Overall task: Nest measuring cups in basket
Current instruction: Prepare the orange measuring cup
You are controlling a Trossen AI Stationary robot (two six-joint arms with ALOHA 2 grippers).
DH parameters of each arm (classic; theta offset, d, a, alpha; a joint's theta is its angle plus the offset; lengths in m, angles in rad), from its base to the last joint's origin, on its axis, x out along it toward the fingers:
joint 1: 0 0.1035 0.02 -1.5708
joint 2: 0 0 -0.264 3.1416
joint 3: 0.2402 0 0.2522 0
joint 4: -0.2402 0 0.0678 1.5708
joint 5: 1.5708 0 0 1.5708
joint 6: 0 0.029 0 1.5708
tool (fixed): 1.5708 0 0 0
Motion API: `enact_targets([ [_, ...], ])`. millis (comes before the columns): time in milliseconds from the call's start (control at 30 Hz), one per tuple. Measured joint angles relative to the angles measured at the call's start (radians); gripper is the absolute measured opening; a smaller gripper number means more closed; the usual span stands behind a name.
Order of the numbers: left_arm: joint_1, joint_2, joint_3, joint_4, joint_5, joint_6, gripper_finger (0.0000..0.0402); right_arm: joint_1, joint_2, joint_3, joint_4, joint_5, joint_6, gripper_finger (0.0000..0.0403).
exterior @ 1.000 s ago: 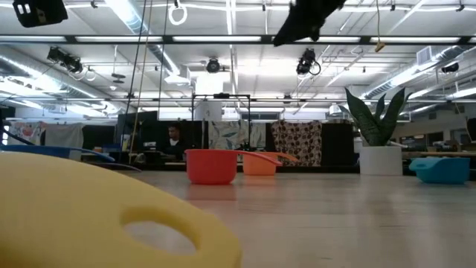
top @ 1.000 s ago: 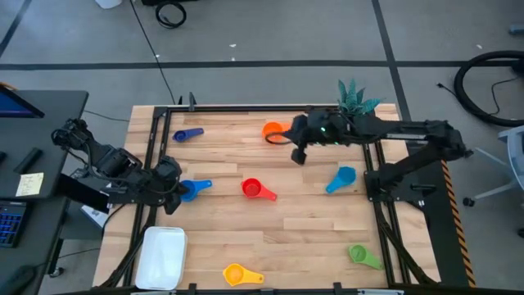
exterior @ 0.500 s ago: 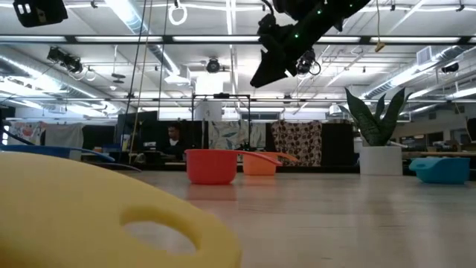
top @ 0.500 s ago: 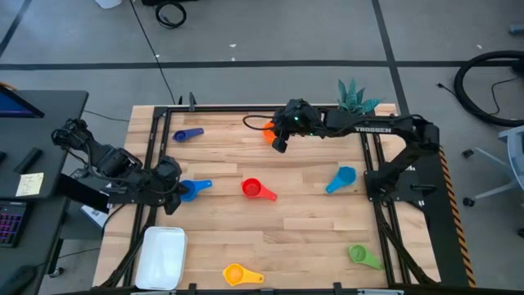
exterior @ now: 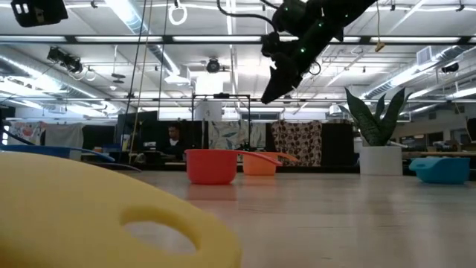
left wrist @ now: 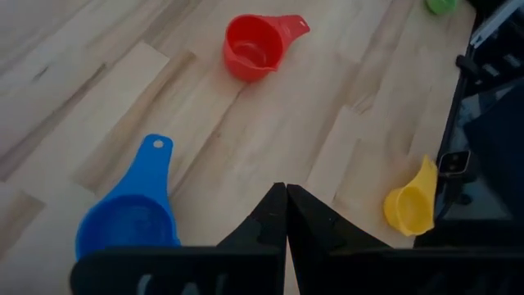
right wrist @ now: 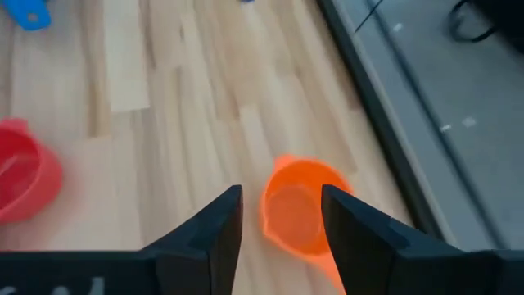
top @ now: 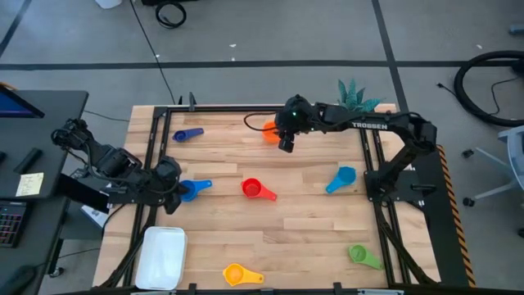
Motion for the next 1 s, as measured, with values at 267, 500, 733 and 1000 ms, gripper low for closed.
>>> enact_targets([
  [267,0.000,0.000,0.000,0.001,-0.014,-0.080,0.0013,-0.070,0.007,0.000,-0.020,-0.087,-0.091,0.0170],
  [500,0.000,0.000,0.000,0.002,-0.053,-0.083,0.0013,-0.079,0.097,0.000,0.014,-0.157,-0.219,0.0168],
  [733,0.000,0.000,0.000,0.002,-0.062,-0.133,0.0013,-0.072,0.206,0.000,0.021,-0.173,-0.233,0.0168],
  [1000,0.000,0.000,0.000,0.002,-0.072,-0.159,0.0013,-0.068,0.286,0.000,0.047,-0.126,-0.236,0.0168],
])
